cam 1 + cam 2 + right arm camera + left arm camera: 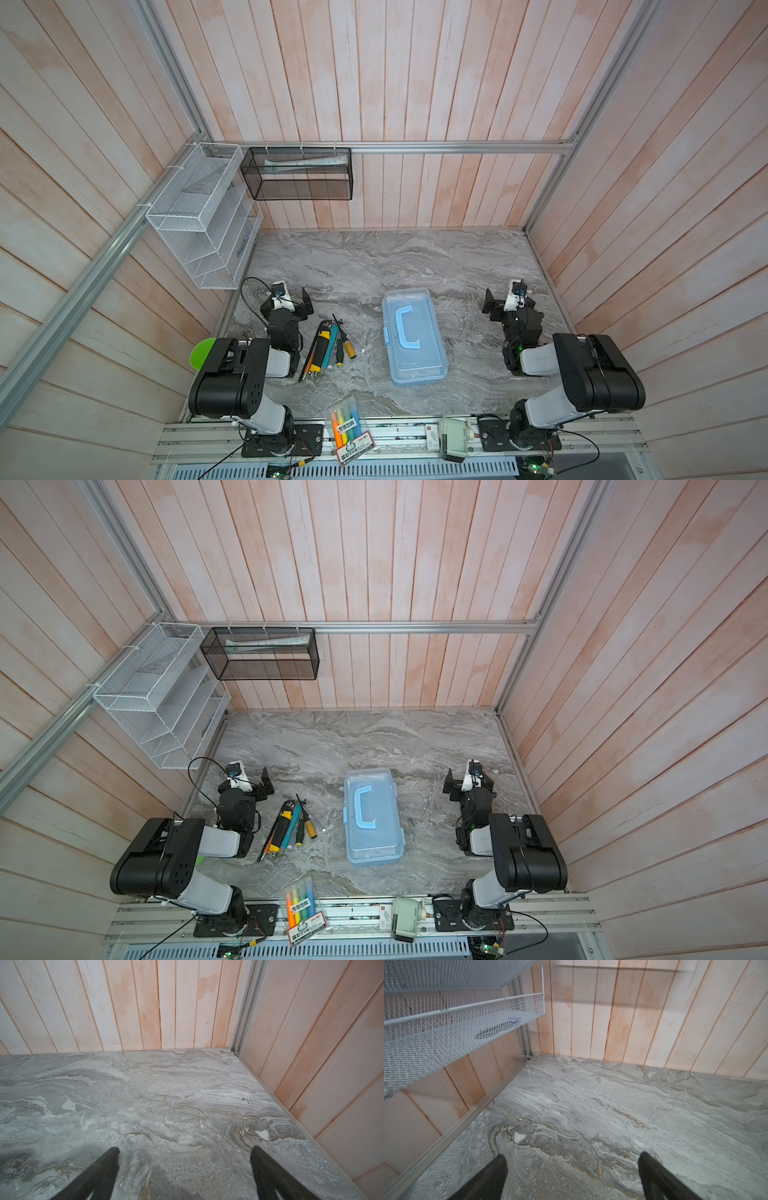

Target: Pack the tool kit

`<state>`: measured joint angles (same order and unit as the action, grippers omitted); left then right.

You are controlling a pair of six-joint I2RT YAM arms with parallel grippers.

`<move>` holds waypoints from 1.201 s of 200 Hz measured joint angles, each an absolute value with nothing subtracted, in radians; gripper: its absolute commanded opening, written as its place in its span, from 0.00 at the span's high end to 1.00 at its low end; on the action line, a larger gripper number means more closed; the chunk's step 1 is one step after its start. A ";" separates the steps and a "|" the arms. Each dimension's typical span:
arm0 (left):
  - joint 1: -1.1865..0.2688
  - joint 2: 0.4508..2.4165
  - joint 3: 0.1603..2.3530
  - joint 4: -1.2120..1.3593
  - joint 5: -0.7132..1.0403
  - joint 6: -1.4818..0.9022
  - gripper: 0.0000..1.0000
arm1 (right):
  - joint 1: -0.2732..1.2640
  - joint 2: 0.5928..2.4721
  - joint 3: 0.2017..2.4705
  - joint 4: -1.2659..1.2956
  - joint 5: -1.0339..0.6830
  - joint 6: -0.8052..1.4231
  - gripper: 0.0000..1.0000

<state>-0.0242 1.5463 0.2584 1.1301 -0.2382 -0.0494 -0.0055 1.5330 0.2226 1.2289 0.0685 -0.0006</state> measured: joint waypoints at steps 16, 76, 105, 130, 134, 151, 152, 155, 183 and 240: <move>-0.024 1.546 0.258 1.130 -0.238 -0.049 0.00 | -0.006 1.533 0.223 1.229 0.068 0.000 0.02; -0.024 1.546 0.258 1.130 -0.238 -0.049 0.00 | -0.031 1.533 0.229 1.216 0.037 0.012 0.02; -0.024 1.546 0.258 1.130 -0.238 -0.049 0.00 | -0.031 1.533 0.230 1.211 0.030 0.018 0.02; -0.024 1.546 0.258 1.130 -0.238 -0.049 0.00 | -0.031 1.533 0.230 1.211 0.027 0.019 0.02; -0.024 1.546 0.258 1.130 -0.238 -0.049 0.00 | -0.031 1.533 0.230 1.211 0.027 0.019 0.03; -0.024 1.546 0.258 1.130 -0.238 -0.049 0.00 | -0.031 1.533 0.230 1.211 0.027 0.021 0.05; -0.024 1.546 0.258 1.130 -0.238 -0.049 0.00 | -0.031 1.533 0.230 1.211 0.027 0.021 0.05; -0.024 1.546 0.258 1.130 -0.238 -0.049 0.00 | -0.031 1.533 0.231 1.211 0.027 0.021 0.05; -0.027 1.537 0.262 1.114 -0.238 -0.048 0.00 | -0.032 1.479 0.298 1.079 0.025 0.022 0.07; -0.094 1.282 0.560 0.574 -0.253 -0.129 0.00 | 0.025 1.261 0.555 0.607 -0.035 0.110 0.16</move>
<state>-0.0944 1.2816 0.5598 0.5735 -0.2535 -0.1287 0.0254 1.2606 0.5549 0.6071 -0.0353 0.1101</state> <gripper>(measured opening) 0.998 0.864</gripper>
